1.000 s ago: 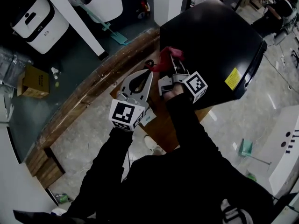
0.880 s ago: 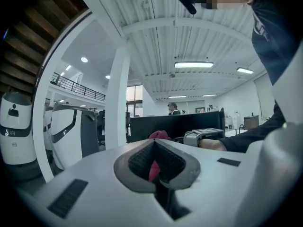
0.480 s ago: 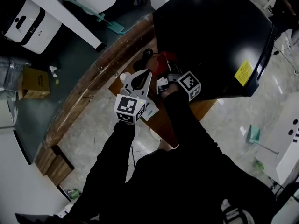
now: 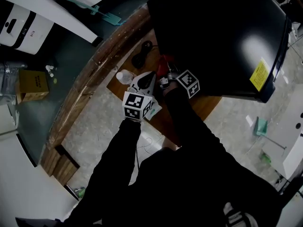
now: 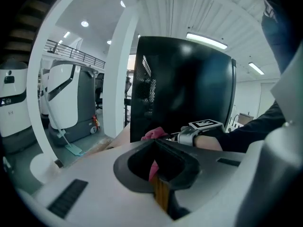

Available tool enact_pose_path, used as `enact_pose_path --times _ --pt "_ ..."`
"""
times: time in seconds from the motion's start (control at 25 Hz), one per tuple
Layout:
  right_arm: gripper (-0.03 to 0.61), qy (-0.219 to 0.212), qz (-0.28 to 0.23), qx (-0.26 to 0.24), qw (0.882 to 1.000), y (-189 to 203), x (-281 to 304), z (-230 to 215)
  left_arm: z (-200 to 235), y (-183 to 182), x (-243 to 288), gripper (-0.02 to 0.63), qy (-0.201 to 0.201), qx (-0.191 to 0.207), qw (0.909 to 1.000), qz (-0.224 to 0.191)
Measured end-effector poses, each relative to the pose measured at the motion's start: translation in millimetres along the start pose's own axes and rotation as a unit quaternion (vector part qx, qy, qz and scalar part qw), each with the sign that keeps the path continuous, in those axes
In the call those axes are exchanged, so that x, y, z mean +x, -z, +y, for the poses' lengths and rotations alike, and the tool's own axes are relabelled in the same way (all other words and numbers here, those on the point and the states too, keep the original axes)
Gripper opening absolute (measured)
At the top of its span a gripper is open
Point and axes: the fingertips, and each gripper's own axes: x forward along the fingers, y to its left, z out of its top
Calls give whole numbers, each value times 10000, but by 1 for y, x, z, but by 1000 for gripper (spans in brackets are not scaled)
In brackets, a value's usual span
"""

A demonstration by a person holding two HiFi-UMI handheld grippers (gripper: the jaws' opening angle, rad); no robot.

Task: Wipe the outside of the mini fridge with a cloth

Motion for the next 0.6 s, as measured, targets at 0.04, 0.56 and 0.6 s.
enact_pose_path --times 0.04,0.56,0.6 --pt "77 78 4 -6 10000 0 3 -10 1 8 4 6 23 -45 10000 83" --pt "75 1150 -271 122 9929 -6 9 -115 5 58 15 6 43 -358 9982 472" --pt "75 1163 -232 46 9929 -5 9 -114 6 58 12 6 28 -388 9982 460"
